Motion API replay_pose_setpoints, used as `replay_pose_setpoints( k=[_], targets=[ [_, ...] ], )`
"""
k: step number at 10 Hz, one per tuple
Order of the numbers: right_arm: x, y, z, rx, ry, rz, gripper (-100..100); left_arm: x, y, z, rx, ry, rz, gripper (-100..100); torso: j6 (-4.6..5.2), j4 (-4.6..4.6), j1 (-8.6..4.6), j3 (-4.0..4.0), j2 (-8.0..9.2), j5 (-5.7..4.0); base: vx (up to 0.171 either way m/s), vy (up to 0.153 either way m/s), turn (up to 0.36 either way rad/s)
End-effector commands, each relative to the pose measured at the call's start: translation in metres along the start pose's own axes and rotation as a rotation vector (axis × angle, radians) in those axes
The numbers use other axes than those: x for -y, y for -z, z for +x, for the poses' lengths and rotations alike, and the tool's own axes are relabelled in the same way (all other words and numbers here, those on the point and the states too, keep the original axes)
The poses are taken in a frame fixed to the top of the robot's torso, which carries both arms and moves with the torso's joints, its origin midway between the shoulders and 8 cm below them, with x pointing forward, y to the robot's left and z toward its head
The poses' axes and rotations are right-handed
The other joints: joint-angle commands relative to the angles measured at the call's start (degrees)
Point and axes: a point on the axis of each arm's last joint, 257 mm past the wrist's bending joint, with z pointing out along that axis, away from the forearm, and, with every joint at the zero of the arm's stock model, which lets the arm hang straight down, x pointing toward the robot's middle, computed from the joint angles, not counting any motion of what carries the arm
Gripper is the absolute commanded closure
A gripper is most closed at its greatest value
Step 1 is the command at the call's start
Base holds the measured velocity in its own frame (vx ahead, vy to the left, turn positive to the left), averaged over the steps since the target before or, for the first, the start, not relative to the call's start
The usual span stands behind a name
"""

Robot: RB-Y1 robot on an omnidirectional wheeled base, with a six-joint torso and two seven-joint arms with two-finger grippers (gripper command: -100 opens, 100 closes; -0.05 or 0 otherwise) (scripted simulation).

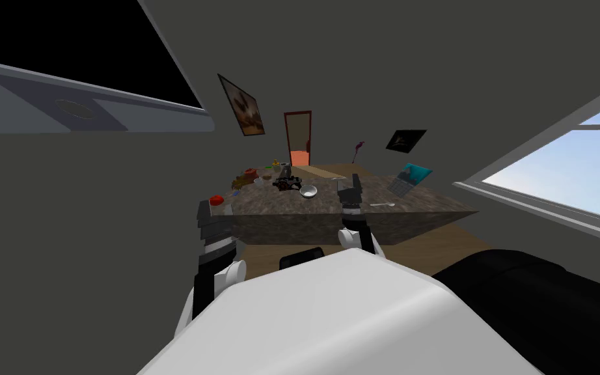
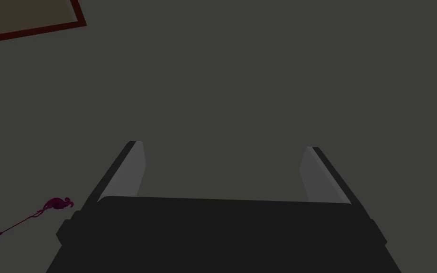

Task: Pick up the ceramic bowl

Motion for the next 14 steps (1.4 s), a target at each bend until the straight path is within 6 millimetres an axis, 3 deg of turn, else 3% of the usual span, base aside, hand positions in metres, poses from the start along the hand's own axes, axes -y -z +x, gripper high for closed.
replay_pose_setpoints(
  k=[1, 5, 6, 8, 11, 14],
  targets=[
    [0.008, 0.007, 0.001, -0.032, 0.024, 0.031, -100, 0.0, 0.0, 0.0, 0.0, 0.0, 0.0, 0, 0.0, 0.0, 0.0, 0.0, 0.0, 0.0, -0.031, 0.004, 0.053],
    [0.052, 0.052, -0.009, -0.123, 0.123, 0.203, -100, 0.0, 0.0, 0.0, 0.0, 0.0, 0.0, 0, -0.01, 0.09, 0.08, 0.23, 0.4, 0.02, -0.089, 0.022, 0.104],
    [0.052, 0.053, -0.01, -0.123, 0.124, 0.205, -100, 0.0, 0.0, 0.0, 0.0, 0.0, 0.0, 0, -0.01, 0.08, 0.04, 0.22, 0.39, 0.01, -0.065, 0.015, 0.065],
    [0.077, 0.084, -0.02, -0.164, 0.179, 0.314, -100, 0.0, 0.0, 0.0, 0.0, 0.0, 0.0, 0, -0.02, 0.07, 0.04, 0.17, 0.3, 0.01, -0.081, 0.022, 0.19],
    [0.092, 0.115, -0.032, -0.174, 0.217, 0.407, -100, 0.0, 0.0, 0.0, 0.0, 0.0, 0.0, 0, -0.02, 0.07, 0.07, 0.17, 0.28, 0.02, -0.058, 0.024, 0.114],
    [0.114, 0.161, -0.05, -0.204, 0.28, 0.545, -100, 0.0, 0.0, 0.0, 0.0, 0.0, 0.0, 0, 0.01, 0.05, 0.05, 0.11, 0.18, 0.02, -0.045, 0.029, 0.165]
  ],
)
